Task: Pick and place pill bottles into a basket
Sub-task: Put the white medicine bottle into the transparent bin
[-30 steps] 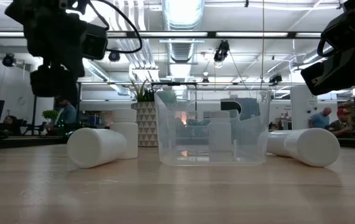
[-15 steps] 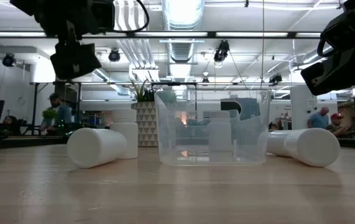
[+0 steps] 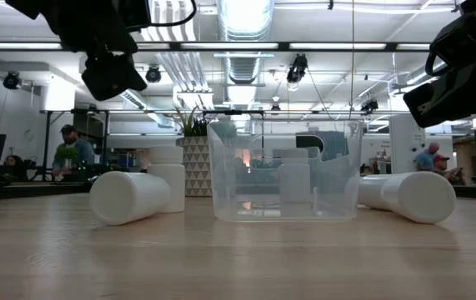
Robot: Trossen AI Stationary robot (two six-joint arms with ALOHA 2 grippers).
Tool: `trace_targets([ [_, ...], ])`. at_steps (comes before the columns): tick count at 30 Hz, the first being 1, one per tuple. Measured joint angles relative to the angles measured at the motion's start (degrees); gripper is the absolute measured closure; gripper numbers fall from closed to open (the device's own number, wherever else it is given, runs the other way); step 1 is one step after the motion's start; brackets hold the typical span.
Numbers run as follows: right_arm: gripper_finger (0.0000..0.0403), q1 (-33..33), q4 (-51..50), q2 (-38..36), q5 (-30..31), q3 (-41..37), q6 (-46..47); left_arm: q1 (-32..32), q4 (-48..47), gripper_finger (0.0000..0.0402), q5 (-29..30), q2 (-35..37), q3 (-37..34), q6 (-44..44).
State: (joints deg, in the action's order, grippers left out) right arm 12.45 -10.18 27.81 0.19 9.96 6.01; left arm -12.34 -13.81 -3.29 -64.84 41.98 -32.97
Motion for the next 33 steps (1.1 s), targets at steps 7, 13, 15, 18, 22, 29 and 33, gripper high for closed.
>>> trace_targets([
  [7, 0.0394, 0.02, 0.11, 0.02, 0.23, 0.0, 1.32, 0.0, -0.13, 0.0182, 0.63, 0.27, 0.2, 5.44],
  [13, 0.0394, 0.02, 0.27, 0.02, 1.53, 0.0, 2.64, -0.02, -0.1, 0.0182, 4.09, 0.45, 0.11, 13.23],
  [15, 0.0394, 0.02, 0.61, 0.0, 1.53, 0.0, 3.01, -0.06, 0.09, 0.0182, 7.16, 1.3, -0.21, 16.44],
  [18, 0.0394, 0.02, 0.75, 0.02, 1.51, 0.0, 4.29, -0.11, 3.72, 0.0182, 10.4, 3.36, -1.16, 20.43],
  [22, 0.0394, 0.02, 1.05, 0.02, 1.51, 0.0, 4.53, -0.11, 10.65, 0.0182, 10.69, 7.89, -4.72, 25.46],
  [29, 0.0394, 0.02, 4.56, 0.04, 1.52, 0.0, 3.87, -0.11, 20.69, 0.0182, 10.93, 16.98, -15.91, 26.3],
  [33, 0.0394, 0.02, 5.05, 0.23, 1.52, 0.0, -1.71, -0.11, 23.4, 0.0182, 11.54, 21.39, -20.91, 27.11],
])
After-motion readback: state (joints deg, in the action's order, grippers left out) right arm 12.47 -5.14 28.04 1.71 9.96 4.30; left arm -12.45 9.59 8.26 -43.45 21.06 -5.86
